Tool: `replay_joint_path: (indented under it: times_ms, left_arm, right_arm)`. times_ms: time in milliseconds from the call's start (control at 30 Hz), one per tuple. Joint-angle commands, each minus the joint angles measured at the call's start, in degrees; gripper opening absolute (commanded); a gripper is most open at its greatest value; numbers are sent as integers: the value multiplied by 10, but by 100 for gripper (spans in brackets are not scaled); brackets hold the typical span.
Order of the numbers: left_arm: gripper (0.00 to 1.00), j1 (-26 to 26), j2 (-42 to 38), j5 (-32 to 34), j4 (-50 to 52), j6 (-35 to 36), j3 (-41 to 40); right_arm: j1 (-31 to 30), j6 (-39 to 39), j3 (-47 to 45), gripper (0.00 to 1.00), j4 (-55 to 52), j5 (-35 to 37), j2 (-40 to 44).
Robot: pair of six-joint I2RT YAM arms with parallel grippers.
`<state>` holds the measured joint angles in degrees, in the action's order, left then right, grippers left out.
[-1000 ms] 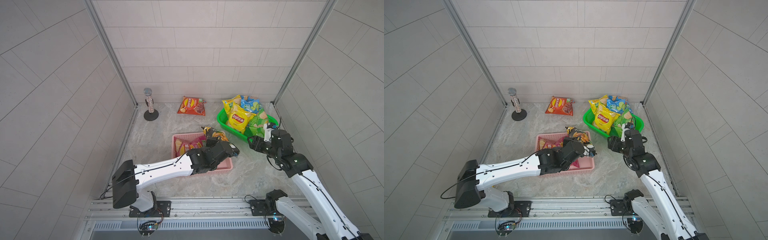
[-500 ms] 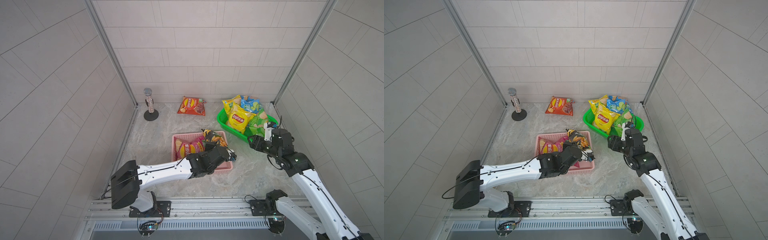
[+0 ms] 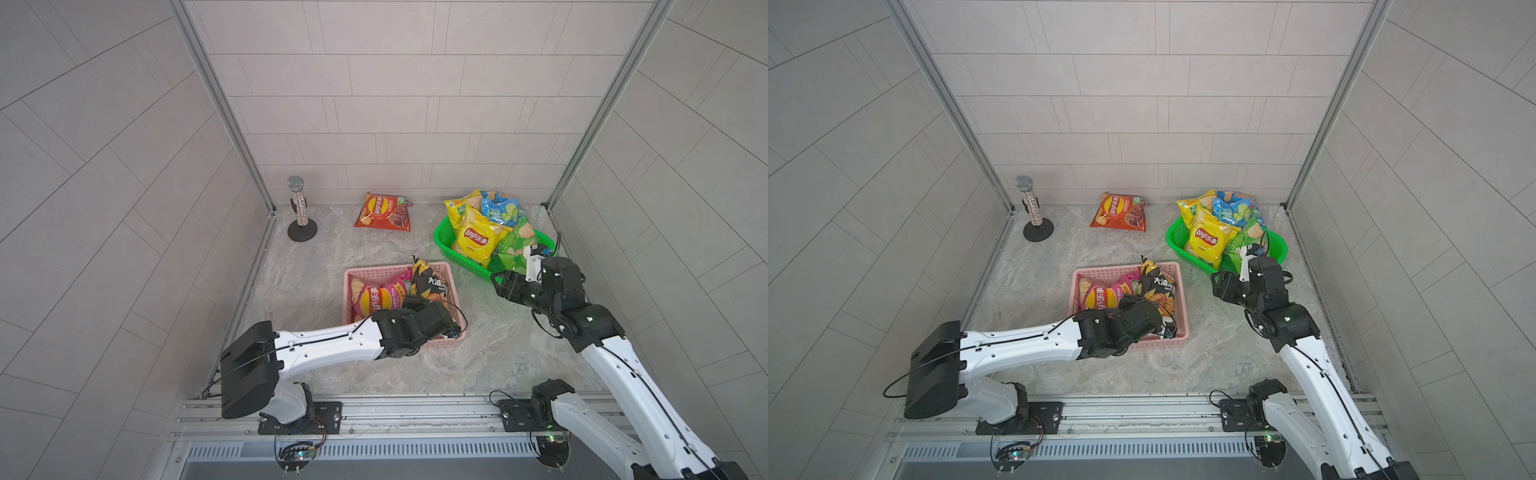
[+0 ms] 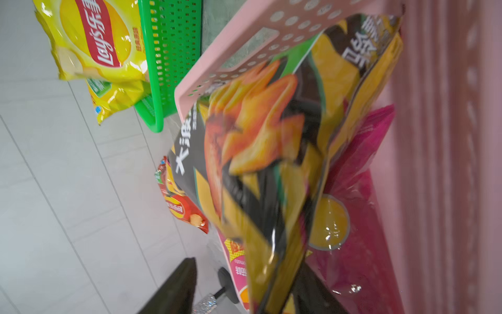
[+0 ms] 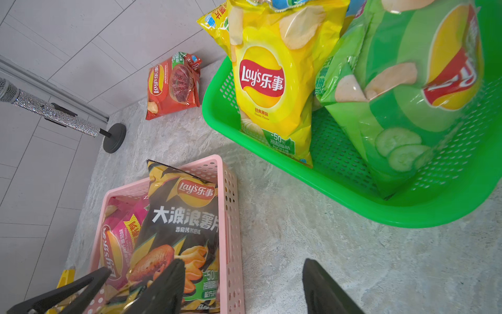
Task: Put the potato chips into the basket
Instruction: Place the potato chip in the basket, then pick up the potato chip from the center of the board.
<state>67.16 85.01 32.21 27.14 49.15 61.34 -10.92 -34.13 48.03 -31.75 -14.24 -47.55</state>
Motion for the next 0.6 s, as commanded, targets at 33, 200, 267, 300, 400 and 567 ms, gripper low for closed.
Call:
replay_joint_path:
  times_ms: [33, 200, 267, 300, 400, 567]
  left_arm:
    - [85, -26, -39, -88, 126, -90, 97]
    - [87, -109, -63, -227, 222, -147, 182]
    - [87, -146, -73, -251, 218, -159, 179]
    - [87, -164, -75, -259, 213, -167, 173]
    - [86, -217, -77, -290, 201, -198, 158]
    - [86, -330, -79, -375, 205, -254, 153]
  right_arm:
    - [2, -3, -9, 74, 10, -31, -10]
    - [-3, 2, -12, 79, 13, -68, -16]
    - [-14, 4, -13, 79, 17, -81, -22]
    - [-24, 5, -13, 79, 21, -86, -26]
    - [-61, 12, -14, 79, 30, -79, -39]
    - [-125, 25, 7, 77, 39, -61, -72]
